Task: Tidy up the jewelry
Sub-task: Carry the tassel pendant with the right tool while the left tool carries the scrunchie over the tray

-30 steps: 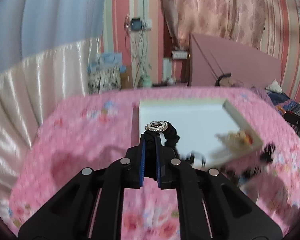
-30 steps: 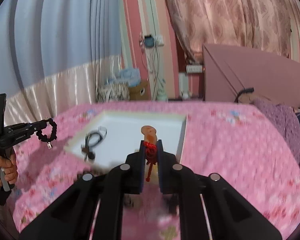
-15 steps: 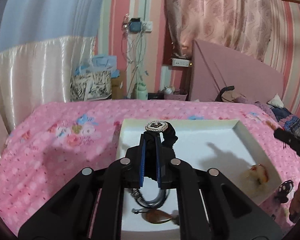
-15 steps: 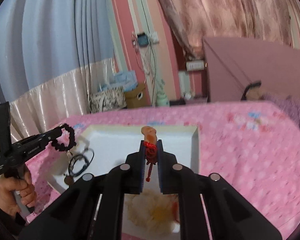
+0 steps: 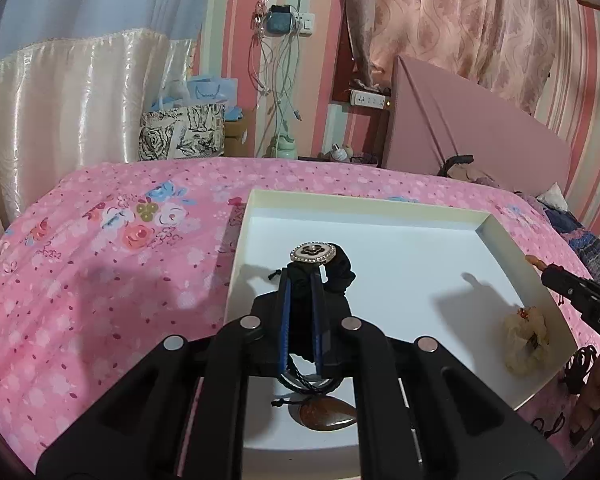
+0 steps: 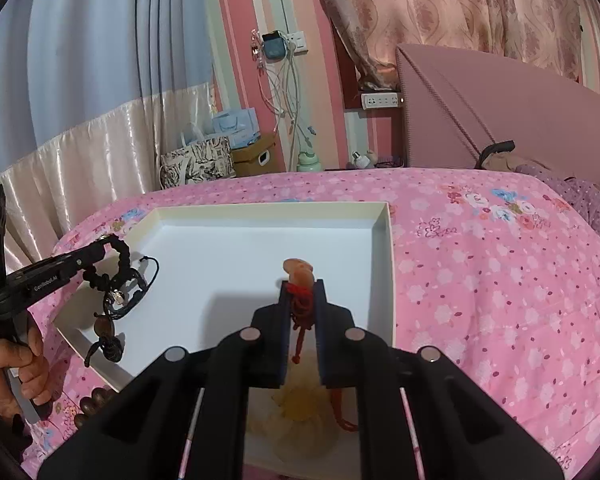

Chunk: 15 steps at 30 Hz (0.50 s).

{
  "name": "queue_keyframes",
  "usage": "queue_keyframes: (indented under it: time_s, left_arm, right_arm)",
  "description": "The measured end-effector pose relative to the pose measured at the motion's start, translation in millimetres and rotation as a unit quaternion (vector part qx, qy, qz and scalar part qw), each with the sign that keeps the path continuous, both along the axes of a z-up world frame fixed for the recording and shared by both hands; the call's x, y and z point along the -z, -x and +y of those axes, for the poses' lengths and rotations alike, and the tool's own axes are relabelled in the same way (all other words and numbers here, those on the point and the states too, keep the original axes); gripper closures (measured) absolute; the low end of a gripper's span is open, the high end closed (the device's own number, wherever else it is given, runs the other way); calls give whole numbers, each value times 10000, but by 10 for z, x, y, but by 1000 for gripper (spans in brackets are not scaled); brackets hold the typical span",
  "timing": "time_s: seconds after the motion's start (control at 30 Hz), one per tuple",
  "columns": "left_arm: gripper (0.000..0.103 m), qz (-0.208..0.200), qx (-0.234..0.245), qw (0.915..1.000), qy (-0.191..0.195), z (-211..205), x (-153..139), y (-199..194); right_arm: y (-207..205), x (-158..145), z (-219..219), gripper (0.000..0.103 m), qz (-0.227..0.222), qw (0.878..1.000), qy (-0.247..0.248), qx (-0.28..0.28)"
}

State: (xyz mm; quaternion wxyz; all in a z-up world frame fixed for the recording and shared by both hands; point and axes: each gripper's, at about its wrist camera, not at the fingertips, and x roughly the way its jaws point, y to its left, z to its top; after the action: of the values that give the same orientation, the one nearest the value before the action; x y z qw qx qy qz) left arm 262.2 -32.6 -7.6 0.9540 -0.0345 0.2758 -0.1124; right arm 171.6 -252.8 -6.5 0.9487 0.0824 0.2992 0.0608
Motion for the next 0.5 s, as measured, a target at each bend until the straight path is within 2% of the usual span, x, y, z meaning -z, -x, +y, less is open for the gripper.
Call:
queue_keyframes:
  time_s: [0.5]
  left_arm:
    - [96,253,43,9997,-59,-31,140,-42]
  right_arm:
    - [-71,78,119,93,247,9995,177,-92]
